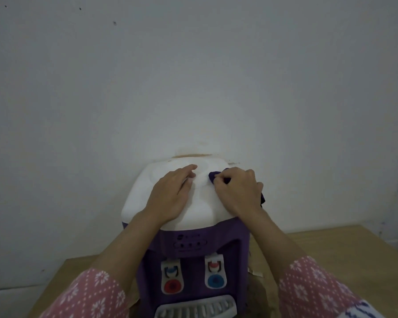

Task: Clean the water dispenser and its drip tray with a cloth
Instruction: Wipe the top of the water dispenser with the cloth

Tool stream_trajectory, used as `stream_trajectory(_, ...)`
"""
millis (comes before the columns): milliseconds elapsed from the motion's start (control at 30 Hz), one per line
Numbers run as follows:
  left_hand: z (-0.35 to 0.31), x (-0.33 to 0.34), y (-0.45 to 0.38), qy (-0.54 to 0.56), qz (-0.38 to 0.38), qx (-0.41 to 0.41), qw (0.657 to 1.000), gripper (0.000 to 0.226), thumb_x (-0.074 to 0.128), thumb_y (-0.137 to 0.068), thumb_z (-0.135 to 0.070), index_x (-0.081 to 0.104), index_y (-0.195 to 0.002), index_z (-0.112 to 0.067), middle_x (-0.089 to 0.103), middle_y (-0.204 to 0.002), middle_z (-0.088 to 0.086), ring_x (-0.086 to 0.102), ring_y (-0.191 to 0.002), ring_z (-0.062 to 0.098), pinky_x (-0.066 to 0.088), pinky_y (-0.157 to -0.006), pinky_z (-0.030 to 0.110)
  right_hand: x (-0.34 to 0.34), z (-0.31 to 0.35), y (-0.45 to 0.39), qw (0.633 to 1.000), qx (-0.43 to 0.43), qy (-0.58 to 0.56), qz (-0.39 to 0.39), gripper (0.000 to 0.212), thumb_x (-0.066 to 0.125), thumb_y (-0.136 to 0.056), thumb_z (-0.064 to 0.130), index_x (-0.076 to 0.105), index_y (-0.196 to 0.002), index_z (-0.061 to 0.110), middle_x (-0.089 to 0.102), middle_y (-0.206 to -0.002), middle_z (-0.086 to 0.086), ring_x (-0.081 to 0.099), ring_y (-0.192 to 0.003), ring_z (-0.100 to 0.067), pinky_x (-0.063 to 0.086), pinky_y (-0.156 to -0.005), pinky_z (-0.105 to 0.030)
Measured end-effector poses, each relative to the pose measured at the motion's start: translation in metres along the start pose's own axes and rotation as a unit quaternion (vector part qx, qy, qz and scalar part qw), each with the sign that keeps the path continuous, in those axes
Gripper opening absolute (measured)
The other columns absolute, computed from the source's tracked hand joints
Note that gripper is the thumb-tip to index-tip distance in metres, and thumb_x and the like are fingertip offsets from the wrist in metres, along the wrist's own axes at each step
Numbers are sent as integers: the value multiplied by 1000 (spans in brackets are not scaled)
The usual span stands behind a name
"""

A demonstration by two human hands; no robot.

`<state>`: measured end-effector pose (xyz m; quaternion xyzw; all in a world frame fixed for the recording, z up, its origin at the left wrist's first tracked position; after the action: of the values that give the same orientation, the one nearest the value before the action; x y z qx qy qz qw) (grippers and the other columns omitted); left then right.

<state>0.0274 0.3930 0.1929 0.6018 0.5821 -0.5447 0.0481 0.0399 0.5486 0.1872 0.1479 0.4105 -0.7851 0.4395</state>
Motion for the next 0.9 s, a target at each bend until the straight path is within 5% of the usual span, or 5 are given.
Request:
stream_trajectory(200,6,-9,-16,54,-12,-25,998,32,37,-98,-21,54,-125,-24,64,-96,-17,51,-93,1,32,-78,15,20,-33,-55,992,45,-64,104,31,45,-85,15,71,-100,24,65,-113,0,57,-98,-23,48,-90,-43)
stream_trajectory(333,17,-12,-22,149,-35,-51,987,27,42,-96,-18,63,-112,-23,70,-86,-13,61,-95,3,40,-90,17,54,-40,-94,983,24,-35,181,38,38,-90,12,65,-112,27,61,-122,-1,52,-110,-24,43,-97,-41)
stream_trajectory(633,30,-8,-27,222,-37,-76,971,27,42,-97,-20,68,-103,-23,73,-80,-10,59,-84,-9,35,-76,1,99,-18,-128,941,-56,76,326,49,24,-95,13,49,-127,40,41,-143,4,25,-131,-29,17,-113,-43)
stream_trajectory(900,28,-8,-25,215,-44,-79,972,32,37,-98,-21,69,-99,-19,73,-80,-5,60,-78,-7,37,-71,3,84,-19,-112,966,-14,73,246,55,21,-89,10,51,-125,40,45,-137,4,26,-124,-29,26,-103,-44)
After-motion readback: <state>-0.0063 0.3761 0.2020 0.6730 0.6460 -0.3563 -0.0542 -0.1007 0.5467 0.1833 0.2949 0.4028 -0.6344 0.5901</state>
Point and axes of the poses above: each hand's wrist, its own y-axis away from the middle knuckle, its own x-axis out of the palm, z = x × y, the point moved 9 cm from there along -y, towards the middle knuckle
